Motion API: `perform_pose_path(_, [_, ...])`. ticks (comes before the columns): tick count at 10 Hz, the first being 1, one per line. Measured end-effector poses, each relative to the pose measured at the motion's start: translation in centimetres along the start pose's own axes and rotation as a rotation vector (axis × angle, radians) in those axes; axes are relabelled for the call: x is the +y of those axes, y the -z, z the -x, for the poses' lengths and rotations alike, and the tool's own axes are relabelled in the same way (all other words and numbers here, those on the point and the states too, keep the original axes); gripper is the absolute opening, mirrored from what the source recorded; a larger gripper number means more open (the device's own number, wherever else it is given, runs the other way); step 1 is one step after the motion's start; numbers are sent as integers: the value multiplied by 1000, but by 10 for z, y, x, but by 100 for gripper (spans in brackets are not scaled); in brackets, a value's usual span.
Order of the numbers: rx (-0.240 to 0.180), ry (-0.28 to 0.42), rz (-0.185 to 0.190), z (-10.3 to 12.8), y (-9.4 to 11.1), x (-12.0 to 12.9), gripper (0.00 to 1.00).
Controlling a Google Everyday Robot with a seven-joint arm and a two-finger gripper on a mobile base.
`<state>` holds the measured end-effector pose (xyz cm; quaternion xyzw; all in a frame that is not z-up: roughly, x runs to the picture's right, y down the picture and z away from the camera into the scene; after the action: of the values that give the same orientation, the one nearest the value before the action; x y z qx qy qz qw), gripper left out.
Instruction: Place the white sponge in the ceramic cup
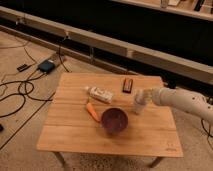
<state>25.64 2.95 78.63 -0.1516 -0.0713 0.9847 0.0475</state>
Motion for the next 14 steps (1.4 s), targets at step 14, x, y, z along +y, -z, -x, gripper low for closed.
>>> perform_pose_path(14, [118,-58,24,-55,0,-10,0])
